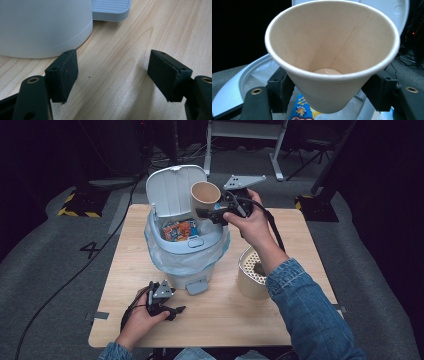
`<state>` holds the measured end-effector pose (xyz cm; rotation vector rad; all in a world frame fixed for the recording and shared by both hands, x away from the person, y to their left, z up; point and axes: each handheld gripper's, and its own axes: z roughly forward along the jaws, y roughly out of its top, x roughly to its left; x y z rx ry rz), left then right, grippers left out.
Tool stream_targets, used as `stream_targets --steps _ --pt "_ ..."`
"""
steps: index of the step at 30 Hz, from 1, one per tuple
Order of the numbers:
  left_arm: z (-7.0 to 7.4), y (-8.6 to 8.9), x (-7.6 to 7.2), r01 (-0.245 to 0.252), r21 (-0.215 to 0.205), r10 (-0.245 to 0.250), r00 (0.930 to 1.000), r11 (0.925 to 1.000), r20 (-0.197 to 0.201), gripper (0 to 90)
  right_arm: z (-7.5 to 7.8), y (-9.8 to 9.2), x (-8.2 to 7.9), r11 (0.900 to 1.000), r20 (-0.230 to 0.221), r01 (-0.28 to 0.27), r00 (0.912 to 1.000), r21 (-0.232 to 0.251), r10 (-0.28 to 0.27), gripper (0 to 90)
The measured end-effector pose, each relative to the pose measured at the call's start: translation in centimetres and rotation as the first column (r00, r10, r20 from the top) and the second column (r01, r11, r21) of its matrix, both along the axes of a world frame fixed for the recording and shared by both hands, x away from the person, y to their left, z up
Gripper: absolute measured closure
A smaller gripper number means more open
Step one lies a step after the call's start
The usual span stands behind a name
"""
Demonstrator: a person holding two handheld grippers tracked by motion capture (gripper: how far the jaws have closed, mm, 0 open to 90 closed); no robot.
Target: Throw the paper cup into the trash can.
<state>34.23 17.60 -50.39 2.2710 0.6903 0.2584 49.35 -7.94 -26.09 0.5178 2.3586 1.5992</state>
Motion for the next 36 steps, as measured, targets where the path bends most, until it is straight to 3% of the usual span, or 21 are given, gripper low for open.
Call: stream_targets --steps 9,13,18,22,28,36 --pt "0.0 0.0 0.0 0.001 0.0 -0.001 1.0 1.0 0.0 25.1 -0.6 1.5 -0.2 0.998 -0.017 -0.013 0.9998 -0.066 0.012 31.6" --pt "0.0 0.0 0.0 0.0 0.0 0.0 1.0 1.0 0.0 25.1 -0.8 2.2 -0.5 0.993 -0.022 -0.029 0.9994 -0.118 0.027 31.5" --pt "0.0 0.0 0.0 0.0 0.0 0.0 1.0 1.0 0.0 25.1 -1.0 2.6 -0.6 0.99 -0.031 -0.045 0.9987 -0.135 0.041 30.0" --pt "0.0 0.0 0.0 0.0 0.0 0.0 1.0 1.0 0.0 25.1 -1.3 3.0 -0.7 0.984 -0.02 -0.056 0.9984 -0.167 0.054 15.2" --pt "0.0 0.0 0.0 0.0 0.0 0.0 1.0 1.0 0.0 25.1 -1.1 2.8 -0.7 0.987 -0.005 -0.038 0.9993 -0.157 0.037 15.7" --pt "0.0 0.0 0.0 0.0 0.0 0.0 1.0 1.0 0.0 25.1 -0.1 1.4 -1.3 0.994 0.008 -0.036 0.9993 -0.104 0.037 16.8"
